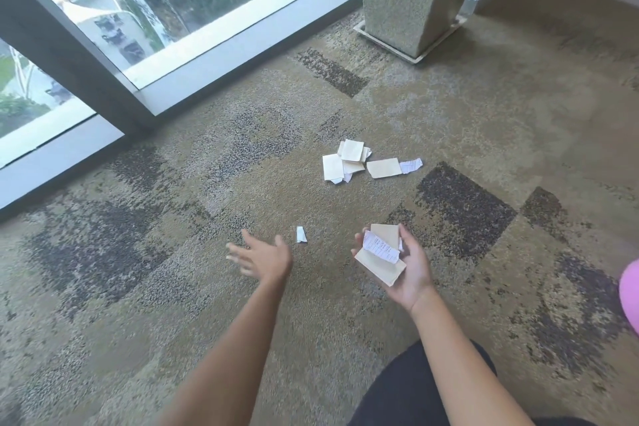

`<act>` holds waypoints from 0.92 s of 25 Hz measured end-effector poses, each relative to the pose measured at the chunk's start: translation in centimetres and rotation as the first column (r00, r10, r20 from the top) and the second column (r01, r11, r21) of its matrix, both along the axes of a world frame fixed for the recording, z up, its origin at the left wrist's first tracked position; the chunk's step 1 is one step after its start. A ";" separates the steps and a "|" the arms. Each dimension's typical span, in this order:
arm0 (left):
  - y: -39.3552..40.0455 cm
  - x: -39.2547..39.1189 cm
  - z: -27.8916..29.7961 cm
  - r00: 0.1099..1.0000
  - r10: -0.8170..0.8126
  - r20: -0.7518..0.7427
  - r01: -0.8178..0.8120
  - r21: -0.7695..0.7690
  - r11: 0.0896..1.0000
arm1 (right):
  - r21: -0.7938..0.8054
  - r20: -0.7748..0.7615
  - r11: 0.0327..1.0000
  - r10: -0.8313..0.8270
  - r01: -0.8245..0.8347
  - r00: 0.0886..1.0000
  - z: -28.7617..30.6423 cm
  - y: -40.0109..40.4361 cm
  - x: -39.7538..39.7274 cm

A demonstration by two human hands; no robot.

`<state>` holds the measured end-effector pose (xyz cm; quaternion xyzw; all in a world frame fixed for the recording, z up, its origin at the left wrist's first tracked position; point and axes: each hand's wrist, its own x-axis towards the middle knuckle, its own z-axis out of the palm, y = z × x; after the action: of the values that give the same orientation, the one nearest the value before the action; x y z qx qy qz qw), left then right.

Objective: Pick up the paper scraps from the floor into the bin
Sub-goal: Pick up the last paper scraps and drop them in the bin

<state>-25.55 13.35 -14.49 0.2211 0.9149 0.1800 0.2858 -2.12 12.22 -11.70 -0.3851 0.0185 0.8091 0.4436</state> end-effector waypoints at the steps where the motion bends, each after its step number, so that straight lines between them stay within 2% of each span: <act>1: -0.2 -1.7 -0.7 0.999 -0.022 0.035 0.023 -0.026 0.999 | 0.002 0.010 1.000 0.016 -0.016 1.000 0.0 0.1 0.0; 3: -1.1 -3.2 -2.0 0.982 -0.186 0.039 0.188 -0.042 0.981 | 0.009 0.029 1.000 0.028 -0.028 0.999 -0.3 0.3 -0.1; 5: -2.3 -3.6 -3.0 0.944 -0.307 -0.123 0.300 -0.067 0.951 | 0.035 0.057 0.998 0.043 -0.045 0.997 -0.5 0.3 -0.3; 7: -3.1 -4.6 -3.4 0.914 -0.308 -0.264 0.316 -0.010 0.949 | 0.049 0.064 0.998 0.043 -0.046 0.997 -0.6 0.2 -0.6; 8: -3.1 -5.2 -3.3 0.935 -0.248 -0.251 0.267 0.043 0.963 | 0.050 0.059 0.998 0.037 -0.040 0.998 -0.7 0.2 -0.6; 10: -2.4 -5.6 -2.6 0.983 -0.128 -0.131 0.143 0.111 0.983 | 0.043 0.031 0.999 0.017 -0.019 0.999 -0.7 0.2 -0.6; 11: -1.8 -5.1 -2.2 0.991 -0.119 -0.061 0.126 0.133 0.983 | 0.040 0.020 0.999 0.011 -0.011 1.000 -0.7 0.2 -0.6; 15: 1.4 -0.6 -0.6 0.948 -0.244 0.203 0.197 0.226 0.954 | 0.037 0.067 0.997 0.060 -0.063 0.996 -0.4 -0.1 -0.5; 16: 2.1 0.3 -0.5 0.939 -0.270 0.215 0.225 0.211 0.951 | 0.031 0.067 0.997 0.065 -0.068 0.996 -0.4 -0.1 -0.4; 20: 3.3 1.8 -0.6 0.898 -0.435 0.071 0.428 0.093 0.899 | 0.031 0.074 0.997 0.073 -0.075 0.995 -0.3 -0.1 0.3; 23: 3.4 1.6 -0.5 0.886 -0.459 0.063 0.454 0.080 0.887 | 0.026 0.081 0.997 0.064 -0.066 0.995 -0.4 -0.3 0.6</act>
<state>-23.90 16.73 -14.96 0.4315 0.8189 0.1454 0.3494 -1.52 11.95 -12.11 -0.4112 -0.0234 0.8071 0.4230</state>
